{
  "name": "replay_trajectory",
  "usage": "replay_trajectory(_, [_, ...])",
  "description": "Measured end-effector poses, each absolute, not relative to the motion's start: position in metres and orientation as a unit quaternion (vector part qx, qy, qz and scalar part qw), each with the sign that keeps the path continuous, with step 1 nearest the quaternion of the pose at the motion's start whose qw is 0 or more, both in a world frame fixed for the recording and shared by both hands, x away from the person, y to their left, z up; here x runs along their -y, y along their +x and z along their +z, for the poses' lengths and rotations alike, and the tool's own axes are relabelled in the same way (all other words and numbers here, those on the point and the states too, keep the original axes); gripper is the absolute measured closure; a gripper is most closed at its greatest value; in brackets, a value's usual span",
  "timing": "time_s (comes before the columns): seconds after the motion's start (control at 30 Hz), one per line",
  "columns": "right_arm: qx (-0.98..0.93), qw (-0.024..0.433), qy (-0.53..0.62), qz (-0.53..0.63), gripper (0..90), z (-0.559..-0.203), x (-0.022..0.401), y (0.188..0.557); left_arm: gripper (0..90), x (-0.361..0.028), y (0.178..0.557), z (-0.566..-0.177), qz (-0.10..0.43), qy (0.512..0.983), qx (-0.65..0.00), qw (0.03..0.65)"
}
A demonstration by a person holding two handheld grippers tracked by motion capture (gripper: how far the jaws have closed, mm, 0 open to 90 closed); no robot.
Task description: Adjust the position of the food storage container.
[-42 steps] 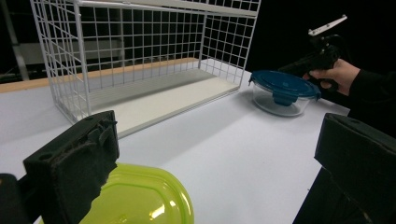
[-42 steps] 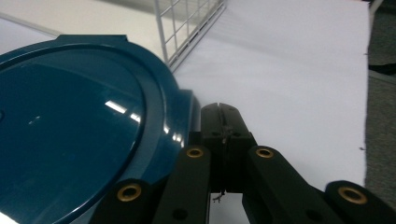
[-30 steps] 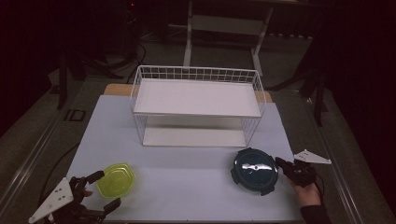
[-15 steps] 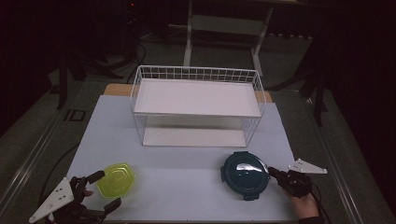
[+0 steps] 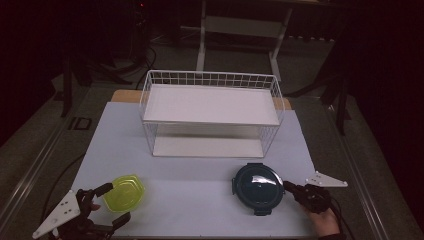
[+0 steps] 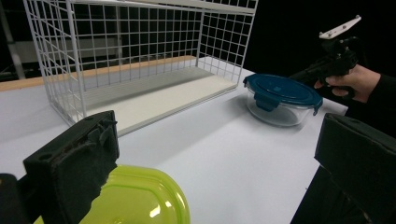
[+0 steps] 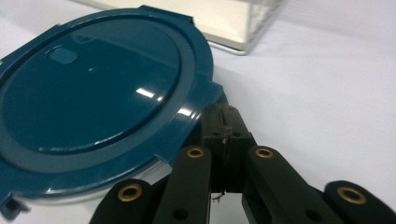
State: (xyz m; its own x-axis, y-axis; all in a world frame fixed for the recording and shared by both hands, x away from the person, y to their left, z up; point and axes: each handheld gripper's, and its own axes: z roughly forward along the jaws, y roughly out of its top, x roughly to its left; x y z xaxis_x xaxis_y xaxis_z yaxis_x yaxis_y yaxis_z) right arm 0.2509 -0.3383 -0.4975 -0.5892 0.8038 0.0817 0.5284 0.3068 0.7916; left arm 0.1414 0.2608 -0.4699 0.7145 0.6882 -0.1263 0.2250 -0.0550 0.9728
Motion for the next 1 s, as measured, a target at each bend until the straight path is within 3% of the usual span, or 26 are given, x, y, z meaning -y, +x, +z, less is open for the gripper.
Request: replay_trajectory(1.0, [-0.800, 0.148, 0.403, 0.420, 90.0, -0.498, 0.315, 0.250, 0.0, -0.260, 0.140, -0.470, 0.191, 0.703, -0.326, 0.603])
